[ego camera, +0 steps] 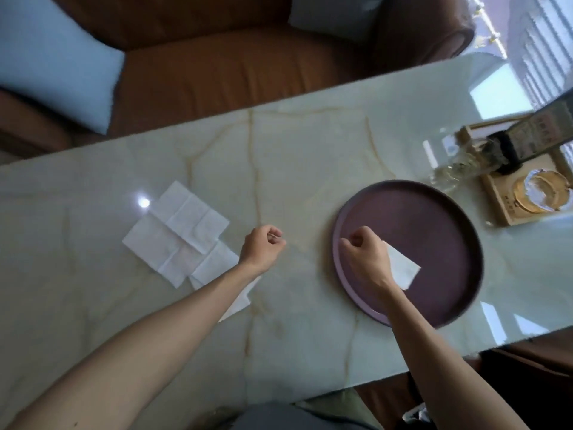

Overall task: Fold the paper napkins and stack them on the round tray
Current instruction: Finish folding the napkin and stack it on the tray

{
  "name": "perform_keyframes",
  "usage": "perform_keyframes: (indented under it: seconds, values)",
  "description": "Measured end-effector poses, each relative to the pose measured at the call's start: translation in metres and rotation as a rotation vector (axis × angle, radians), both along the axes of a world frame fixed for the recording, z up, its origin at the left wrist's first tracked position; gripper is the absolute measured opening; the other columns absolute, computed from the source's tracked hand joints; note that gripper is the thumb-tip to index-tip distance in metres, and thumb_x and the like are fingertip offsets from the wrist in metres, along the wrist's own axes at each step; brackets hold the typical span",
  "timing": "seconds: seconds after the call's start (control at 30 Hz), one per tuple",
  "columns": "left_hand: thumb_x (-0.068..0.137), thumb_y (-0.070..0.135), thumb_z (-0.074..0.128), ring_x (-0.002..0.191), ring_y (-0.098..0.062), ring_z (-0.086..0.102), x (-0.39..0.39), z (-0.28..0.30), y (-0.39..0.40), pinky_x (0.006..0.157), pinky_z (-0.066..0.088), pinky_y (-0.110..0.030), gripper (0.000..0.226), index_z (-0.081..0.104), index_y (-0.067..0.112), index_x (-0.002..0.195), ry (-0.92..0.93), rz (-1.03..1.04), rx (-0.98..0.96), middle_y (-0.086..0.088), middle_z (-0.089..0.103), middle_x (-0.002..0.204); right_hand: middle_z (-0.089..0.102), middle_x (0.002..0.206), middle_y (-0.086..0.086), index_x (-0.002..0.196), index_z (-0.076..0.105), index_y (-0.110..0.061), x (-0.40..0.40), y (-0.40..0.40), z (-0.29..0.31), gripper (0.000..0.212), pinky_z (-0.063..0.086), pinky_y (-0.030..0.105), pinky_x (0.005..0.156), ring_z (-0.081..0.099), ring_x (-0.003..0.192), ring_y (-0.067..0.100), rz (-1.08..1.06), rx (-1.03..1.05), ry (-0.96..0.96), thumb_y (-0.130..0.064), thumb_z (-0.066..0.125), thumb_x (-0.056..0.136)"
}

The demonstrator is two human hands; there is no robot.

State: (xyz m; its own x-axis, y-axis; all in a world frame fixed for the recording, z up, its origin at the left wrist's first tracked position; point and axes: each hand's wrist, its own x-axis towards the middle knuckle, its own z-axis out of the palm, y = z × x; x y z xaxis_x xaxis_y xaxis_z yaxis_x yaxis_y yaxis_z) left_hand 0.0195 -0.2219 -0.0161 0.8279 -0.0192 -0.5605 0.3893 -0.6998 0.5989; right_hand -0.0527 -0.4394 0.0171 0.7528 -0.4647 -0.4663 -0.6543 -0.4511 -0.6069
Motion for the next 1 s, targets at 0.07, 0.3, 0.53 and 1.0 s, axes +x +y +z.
perform_keyframes:
  seconds: [0.07,0.3,0.53,1.0]
  values:
    - [0.083,0.018,0.074,0.084,-0.020,0.068,-0.007,0.002,0.041,0.069,0.047,-0.023,0.011,0.069,0.019,0.093,0.026,0.082,-0.027,0.004,0.068,0.079,0.069,0.092,-0.002,0.098,0.066,-0.014,0.012,0.035,-0.004,0.018,0.042,0.030,0.075,0.066,0.094,0.025,0.138,0.029,0.054,-0.028,0.069,0.088]
    - [0.081,0.021,0.077,0.094,-0.021,0.063,-0.044,0.000,0.159,0.077,0.042,-0.024,0.033,0.064,0.014,0.111,0.088,0.329,-0.009,-0.002,0.064,0.099,0.062,0.132,0.013,0.136,0.055,-0.009,0.021,0.151,-0.020,0.056,0.044,0.030,0.090,0.060,0.118,0.027,0.472,0.111,0.200,-0.032,0.075,0.089]
    - [0.076,0.030,0.084,0.097,-0.021,0.065,-0.076,-0.021,0.209,0.082,0.053,-0.033,0.045,0.062,0.017,0.113,0.248,0.466,-0.169,-0.005,0.068,0.111,0.051,0.142,0.015,0.145,0.044,-0.005,0.013,0.217,-0.038,0.067,0.038,0.025,0.087,0.055,0.124,0.030,0.456,0.097,0.257,-0.024,0.075,0.089]
    - [0.087,0.044,0.073,0.074,-0.021,0.061,-0.080,-0.015,0.224,0.063,0.050,-0.028,0.028,0.067,0.017,0.092,0.517,0.556,-0.550,-0.012,0.066,0.089,0.061,0.077,0.005,0.085,0.070,-0.004,0.001,0.247,-0.015,0.009,0.043,0.030,0.065,0.055,0.070,0.018,0.223,0.499,0.286,-0.011,0.070,0.091]
